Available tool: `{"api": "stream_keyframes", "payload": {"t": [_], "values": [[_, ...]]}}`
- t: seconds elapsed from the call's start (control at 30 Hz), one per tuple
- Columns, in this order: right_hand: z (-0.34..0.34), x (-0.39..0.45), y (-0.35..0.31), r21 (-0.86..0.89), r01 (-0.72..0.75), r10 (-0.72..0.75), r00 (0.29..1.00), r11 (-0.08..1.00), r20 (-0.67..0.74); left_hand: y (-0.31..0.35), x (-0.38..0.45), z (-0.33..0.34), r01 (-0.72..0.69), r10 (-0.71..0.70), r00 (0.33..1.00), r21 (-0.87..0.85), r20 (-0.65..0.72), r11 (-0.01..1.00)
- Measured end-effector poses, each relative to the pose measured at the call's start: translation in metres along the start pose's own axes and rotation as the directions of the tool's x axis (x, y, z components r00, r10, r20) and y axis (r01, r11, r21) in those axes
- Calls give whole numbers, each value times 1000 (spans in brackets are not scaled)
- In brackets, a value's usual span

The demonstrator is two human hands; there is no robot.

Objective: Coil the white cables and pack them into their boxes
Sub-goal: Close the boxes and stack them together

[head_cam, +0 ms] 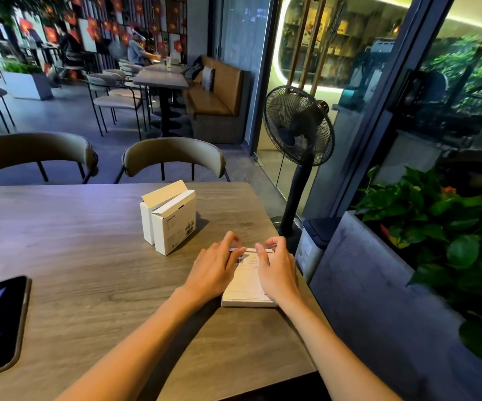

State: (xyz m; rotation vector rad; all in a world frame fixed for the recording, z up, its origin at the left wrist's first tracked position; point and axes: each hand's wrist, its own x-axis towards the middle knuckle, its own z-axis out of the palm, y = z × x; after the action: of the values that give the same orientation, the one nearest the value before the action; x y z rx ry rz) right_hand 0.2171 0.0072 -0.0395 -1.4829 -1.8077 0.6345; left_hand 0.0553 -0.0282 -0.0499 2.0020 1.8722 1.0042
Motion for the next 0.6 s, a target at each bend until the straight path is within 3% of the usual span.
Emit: {"api": "stream_keyframes", "payload": {"t": [0.13, 0.23, 0.47, 0.6], "values": [[-2, -2, -13, 147, 68, -41, 983, 987, -177, 7, 5, -9, 38, -46, 998, -155, -47, 987], [-5, 1, -20, 221, 206, -140, 949, 953, -283, 7, 7, -13, -79, 35, 988, -305, -149, 949], [-19, 18, -25, 139, 473, -462, 880, 870, -108, -11, 3, -22, -189, 89, 939, -280, -333, 941], [-20, 21, -27, 103, 588, -572, 806, 802, -148, -5, -1, -22, -213, 77, 923, -331, -378, 919]]}}
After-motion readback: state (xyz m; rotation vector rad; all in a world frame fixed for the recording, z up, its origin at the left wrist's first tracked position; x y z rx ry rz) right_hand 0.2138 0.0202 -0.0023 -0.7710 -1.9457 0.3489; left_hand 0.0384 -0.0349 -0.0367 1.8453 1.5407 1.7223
